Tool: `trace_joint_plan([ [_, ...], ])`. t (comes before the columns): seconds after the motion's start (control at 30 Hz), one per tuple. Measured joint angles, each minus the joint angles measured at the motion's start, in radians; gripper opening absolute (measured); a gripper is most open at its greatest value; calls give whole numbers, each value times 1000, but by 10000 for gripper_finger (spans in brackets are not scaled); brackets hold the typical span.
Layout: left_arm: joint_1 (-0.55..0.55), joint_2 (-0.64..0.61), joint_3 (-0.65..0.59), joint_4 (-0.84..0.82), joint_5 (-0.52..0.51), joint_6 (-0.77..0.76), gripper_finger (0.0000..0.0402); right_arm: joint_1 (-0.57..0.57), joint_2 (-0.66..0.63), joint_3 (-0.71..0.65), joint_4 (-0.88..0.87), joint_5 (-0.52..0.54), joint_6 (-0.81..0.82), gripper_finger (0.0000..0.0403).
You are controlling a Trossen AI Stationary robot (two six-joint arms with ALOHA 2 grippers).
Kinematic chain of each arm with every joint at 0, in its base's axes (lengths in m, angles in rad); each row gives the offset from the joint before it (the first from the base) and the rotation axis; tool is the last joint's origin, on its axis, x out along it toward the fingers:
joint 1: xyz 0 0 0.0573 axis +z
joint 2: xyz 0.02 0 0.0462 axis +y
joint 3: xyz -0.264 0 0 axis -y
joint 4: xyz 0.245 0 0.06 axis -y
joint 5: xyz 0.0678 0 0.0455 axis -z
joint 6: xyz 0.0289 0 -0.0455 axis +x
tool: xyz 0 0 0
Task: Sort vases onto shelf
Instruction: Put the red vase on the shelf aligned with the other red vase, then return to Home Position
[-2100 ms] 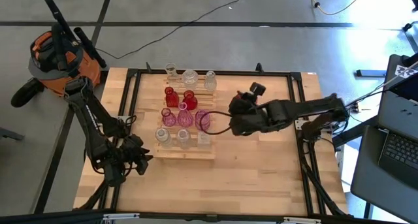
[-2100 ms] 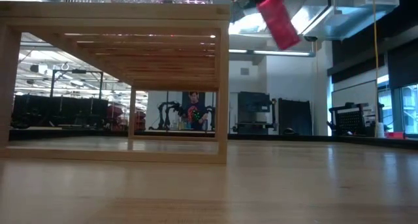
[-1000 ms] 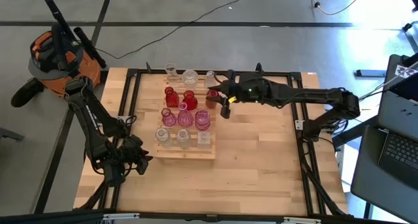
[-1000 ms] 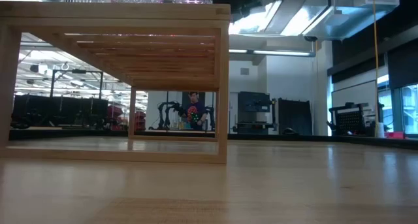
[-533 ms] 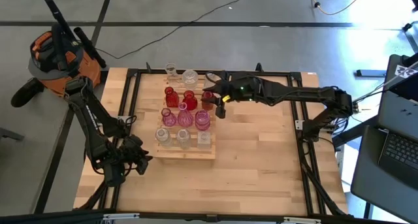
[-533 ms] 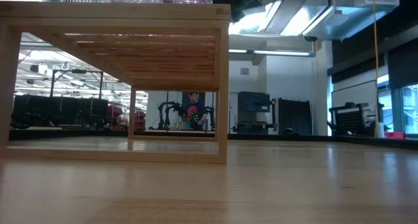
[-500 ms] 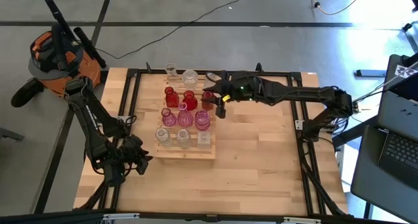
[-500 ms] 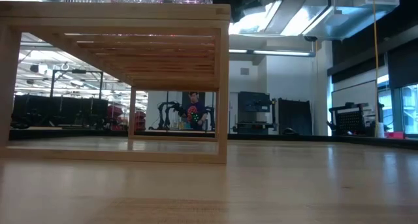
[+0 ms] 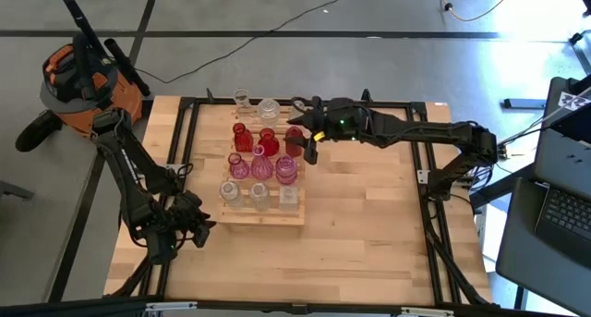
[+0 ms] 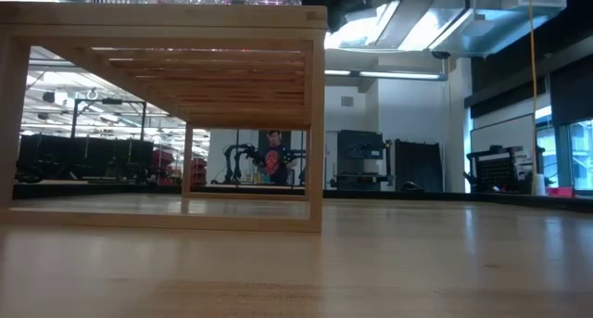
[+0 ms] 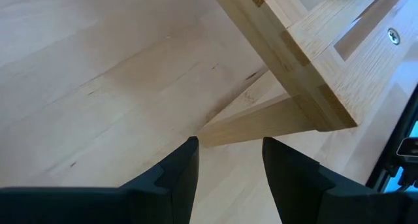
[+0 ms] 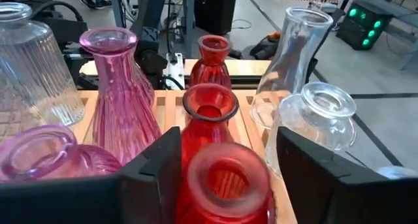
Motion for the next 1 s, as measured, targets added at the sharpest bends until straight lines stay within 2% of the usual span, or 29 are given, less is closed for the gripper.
trace_joint_plan([
  [0.2,0,0,0,-1,30,-3,163,2,0,58,-5,0,-39,201],
  [0.4,0,0,0,-5,51,-3,163,2,0,185,-67,-5,-115,202],
  [0.63,-1,-69,0,-37,58,-3,163,12,-22,354,-286,-160,-209,202],
  [0.77,-20,-174,0,-79,-44,0,163,54,-87,345,-445,-113,-283,198],
  [0.87,-41,-269,0,-116,-175,5,163,94,-160,297,-543,-36,-305,182],
  [0.93,-53,-335,0,-141,-270,30,163,123,-223,236,-548,27,-307,167],
  [1.0,-49,-400,1,-195,-288,46,163,152,-298,156,-531,101,-289,151],
])
